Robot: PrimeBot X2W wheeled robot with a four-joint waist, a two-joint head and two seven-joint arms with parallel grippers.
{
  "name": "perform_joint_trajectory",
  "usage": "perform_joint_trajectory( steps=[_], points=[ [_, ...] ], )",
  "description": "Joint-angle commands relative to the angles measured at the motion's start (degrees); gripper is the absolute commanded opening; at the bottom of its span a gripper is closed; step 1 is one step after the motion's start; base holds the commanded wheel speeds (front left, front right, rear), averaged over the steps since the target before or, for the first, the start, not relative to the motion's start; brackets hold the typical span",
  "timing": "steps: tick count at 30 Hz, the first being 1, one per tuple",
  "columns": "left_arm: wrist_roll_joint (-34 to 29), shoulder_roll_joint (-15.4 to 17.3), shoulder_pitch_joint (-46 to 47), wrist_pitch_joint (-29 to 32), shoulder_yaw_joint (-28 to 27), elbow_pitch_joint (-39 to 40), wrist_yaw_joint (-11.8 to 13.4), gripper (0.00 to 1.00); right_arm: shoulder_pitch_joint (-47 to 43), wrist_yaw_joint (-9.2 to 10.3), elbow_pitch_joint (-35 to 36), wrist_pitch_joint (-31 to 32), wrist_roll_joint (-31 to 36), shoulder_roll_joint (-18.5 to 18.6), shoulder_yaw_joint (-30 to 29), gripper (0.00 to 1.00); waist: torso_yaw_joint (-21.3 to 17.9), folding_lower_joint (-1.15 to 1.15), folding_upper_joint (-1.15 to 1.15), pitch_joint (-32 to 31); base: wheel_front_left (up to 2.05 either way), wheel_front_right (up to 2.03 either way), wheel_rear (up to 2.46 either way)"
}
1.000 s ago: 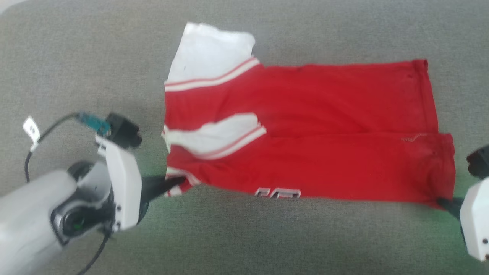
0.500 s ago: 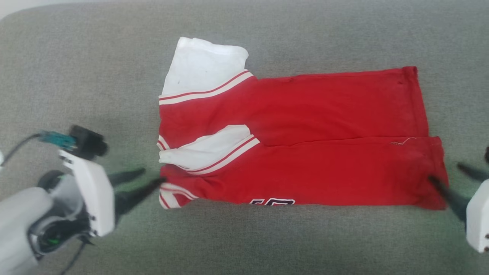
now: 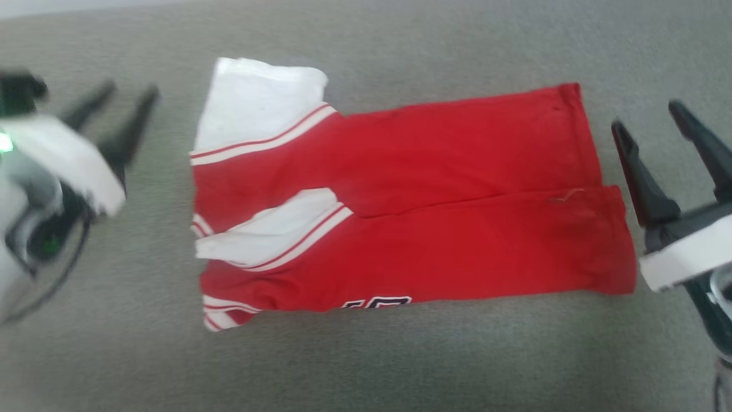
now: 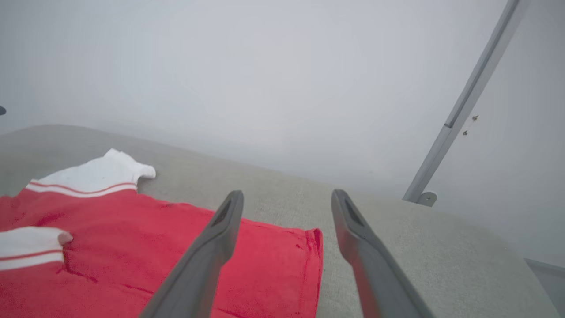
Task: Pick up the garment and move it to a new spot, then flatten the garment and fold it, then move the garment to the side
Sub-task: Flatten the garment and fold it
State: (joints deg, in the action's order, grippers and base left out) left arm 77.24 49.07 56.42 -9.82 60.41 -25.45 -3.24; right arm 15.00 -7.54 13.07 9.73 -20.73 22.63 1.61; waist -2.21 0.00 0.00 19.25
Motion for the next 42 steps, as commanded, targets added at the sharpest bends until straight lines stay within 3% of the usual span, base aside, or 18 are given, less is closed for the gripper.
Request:
perform_joint_trajectory(
  steps=[1,7,12,13,16,19,23,30,33,34,35,42],
  points=[
    [-0.84,-1.82,2.41,-0.71,-0.73,-2.34,0.32,1.0,1.29,0.11,-0.47,-2.58,1.24,-1.49,0.06,1.0,-2.08,0.0,0.0,1.88,0.0,0.0,0.0],
    [-1.86,-6.38,11.86,3.46,-1.25,-15.85,-0.67,1.0,4.28,0.11,-1.45,-10.14,3.02,-7.15,1.25,1.0,-7.21,0.0,0.0,5.41,0.0,0.0,0.0],
    [-0.96,-7.0,17.88,15.91,0.5,-25.22,-2.3,1.0,3.83,0.1,-2.16,-12.02,3.52,-9.29,1.96,1.0,-11.19,0.0,0.0,7.4,0.0,0.0,0.0],
    [-0.96,-7.0,17.88,15.91,0.5,-25.22,-2.3,1.0,3.83,0.1,-2.16,-12.02,3.52,-9.29,1.96,1.0,-11.19,0.0,0.0,7.4,0.0,0.0,0.0],
    [1.04,-6.56,19.7,27.35,1.97,-28.09,-3.37,1.0,2.92,0.1,-2.66,-12.54,3.54,-9.89,2.07,1.0,-12.64,0.0,0.0,7.8,0.0,0.0,0.0],
    [3.21,-5.79,21.28,38.75,3.14,-29.12,-3.87,1.0,2.45,0.11,-2.96,-12.93,3.22,-10.38,1.93,1.0,-13.38,0.0,0.0,8.08,0.0,0.0,0.0],
    [6.01,-4.83,22.45,49.66,3.46,-28.03,-4.22,1.0,2.7,0.1,-2.65,-12.89,3.01,-10.66,2.59,1.0,-13.96,0.0,0.0,9.27,0.0,0.0,0.0],
    [7.58,-4.93,22.32,55.66,4.42,-21.68,-4.33,1.0,4.37,0.1,-2.29,-12.24,2.71,-10.47,2.49,1.0,-13.38,0.0,0.0,11.49,0.0,0.0,0.0],
    [5.95,-4.88,22.3,54.65,5.29,-20.73,-4.29,0.48,5.18,0.11,-2.28,-11.49,2.47,-9.95,3.08,1.0,-13.07,0.0,0.0,12.21,0.0,0.0,0.0],
    [5.8,-4.83,22.24,54.39,5.42,-20.53,-4.3,0.36,5.45,0.1,-2.34,-11.04,2.38,-9.69,3.32,1.0,-13.0,0.0,0.0,12.39,0.0,0.0,0.0],
    [5.85,-4.78,22.29,53.95,5.33,-20.6,-4.3,0.03,5.68,0.1,-2.41,-10.57,2.31,-9.36,3.66,1.0,-12.95,0.0,0.0,12.59,0.0,0.0,0.0],
    [7.1,-5.0,22.64,52.6,4.39,-19.52,-4.3,0.0,9.67,0.1,-4.41,-4.99,2.32,-5.01,7.36,1.0,-12.17,0.0,0.0,13.79,0.0,0.0,0.0]
  ],
)
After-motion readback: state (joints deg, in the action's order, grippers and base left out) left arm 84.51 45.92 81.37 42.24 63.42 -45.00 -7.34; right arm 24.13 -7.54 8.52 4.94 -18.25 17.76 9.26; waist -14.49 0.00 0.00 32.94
